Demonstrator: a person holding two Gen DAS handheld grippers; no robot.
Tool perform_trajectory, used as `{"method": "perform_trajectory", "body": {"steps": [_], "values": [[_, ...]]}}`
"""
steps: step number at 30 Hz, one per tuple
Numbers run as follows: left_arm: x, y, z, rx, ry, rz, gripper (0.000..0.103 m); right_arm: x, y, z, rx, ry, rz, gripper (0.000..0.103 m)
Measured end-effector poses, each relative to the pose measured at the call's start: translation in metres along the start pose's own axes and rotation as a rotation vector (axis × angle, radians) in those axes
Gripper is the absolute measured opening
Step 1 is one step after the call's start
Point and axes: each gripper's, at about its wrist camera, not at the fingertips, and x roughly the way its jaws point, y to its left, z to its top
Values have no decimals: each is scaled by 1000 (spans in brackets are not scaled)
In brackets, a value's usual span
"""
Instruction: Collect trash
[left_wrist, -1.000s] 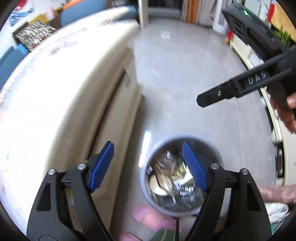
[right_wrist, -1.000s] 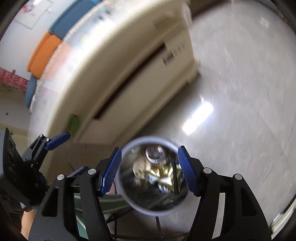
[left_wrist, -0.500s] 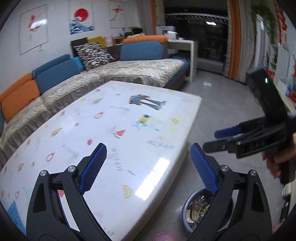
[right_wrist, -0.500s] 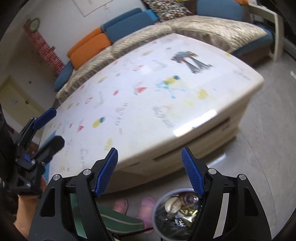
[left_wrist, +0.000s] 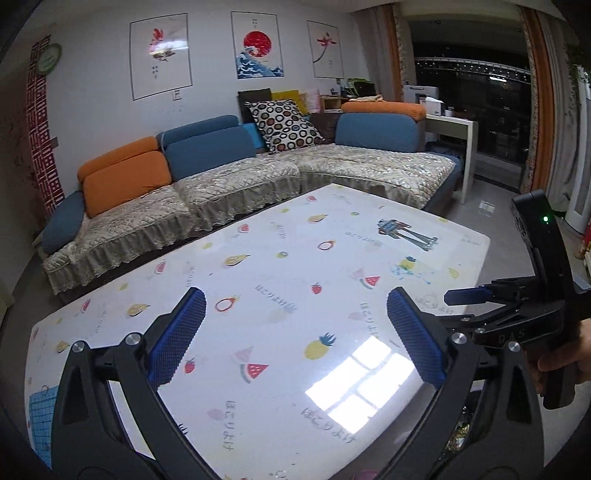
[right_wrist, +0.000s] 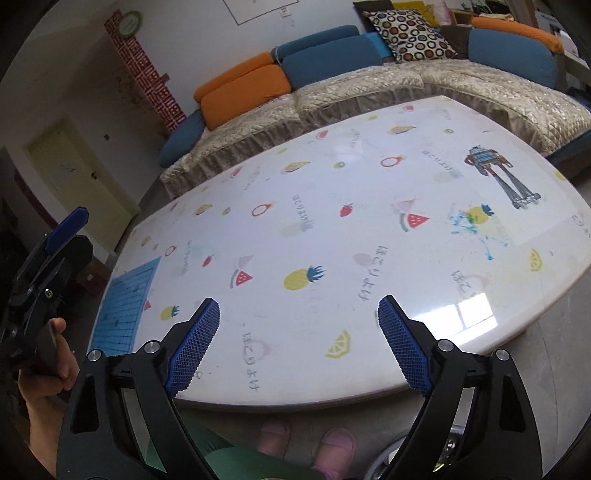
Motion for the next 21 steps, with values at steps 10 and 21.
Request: {"method": "perform_trajectory", "body": {"steps": [10,21], "values": [[-8,78,-31,-137,-7,237,96,57,58,2,-104,32,4,87],[6,155,-79,-303,54,383,96,103,111,7,-275,-54,-110,88]]}}
